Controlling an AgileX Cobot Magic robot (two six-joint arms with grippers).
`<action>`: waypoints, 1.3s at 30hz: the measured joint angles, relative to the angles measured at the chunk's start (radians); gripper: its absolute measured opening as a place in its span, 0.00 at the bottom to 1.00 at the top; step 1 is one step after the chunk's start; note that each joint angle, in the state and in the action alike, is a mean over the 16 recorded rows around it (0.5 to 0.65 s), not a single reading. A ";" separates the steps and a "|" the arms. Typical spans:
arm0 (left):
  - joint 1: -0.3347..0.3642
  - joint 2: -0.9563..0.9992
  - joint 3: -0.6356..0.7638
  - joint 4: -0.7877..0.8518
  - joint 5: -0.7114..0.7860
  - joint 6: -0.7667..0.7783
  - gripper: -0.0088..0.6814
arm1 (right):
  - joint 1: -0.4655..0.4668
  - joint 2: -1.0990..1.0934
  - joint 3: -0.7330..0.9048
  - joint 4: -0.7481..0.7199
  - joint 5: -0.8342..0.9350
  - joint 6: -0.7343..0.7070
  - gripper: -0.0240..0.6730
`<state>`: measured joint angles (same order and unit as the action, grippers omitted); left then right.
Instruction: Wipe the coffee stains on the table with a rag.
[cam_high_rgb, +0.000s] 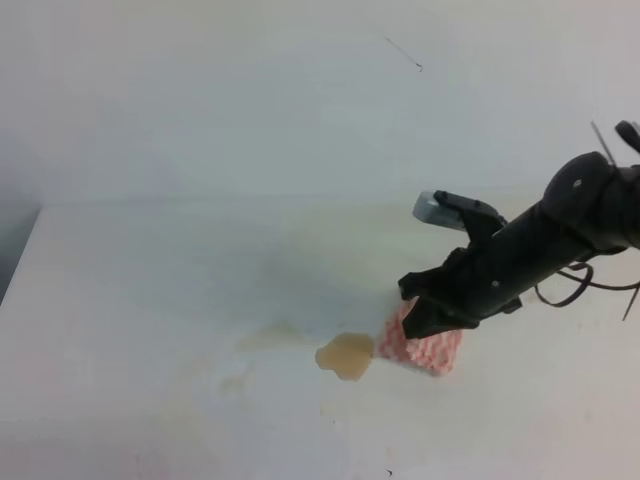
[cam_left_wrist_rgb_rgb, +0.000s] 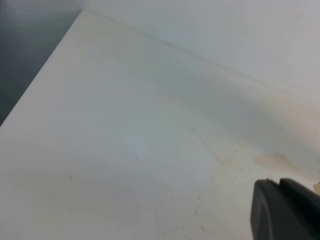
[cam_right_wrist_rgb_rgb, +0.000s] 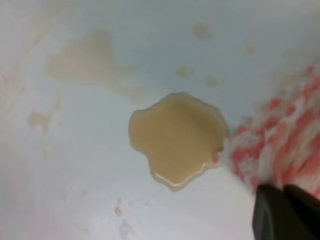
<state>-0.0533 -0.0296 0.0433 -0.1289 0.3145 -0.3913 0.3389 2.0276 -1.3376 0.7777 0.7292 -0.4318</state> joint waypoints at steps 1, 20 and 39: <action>0.000 0.000 0.000 0.000 0.000 0.000 0.01 | 0.011 0.013 -0.008 0.013 0.002 -0.006 0.04; 0.000 0.000 0.000 0.000 0.011 -0.001 0.01 | 0.194 0.237 -0.269 0.124 0.052 -0.005 0.04; 0.000 0.000 0.000 0.000 0.012 -0.001 0.01 | 0.208 0.233 -0.329 0.113 0.075 0.000 0.46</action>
<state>-0.0533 -0.0296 0.0433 -0.1289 0.3270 -0.3919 0.5470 2.2610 -1.6662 0.8908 0.8044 -0.4319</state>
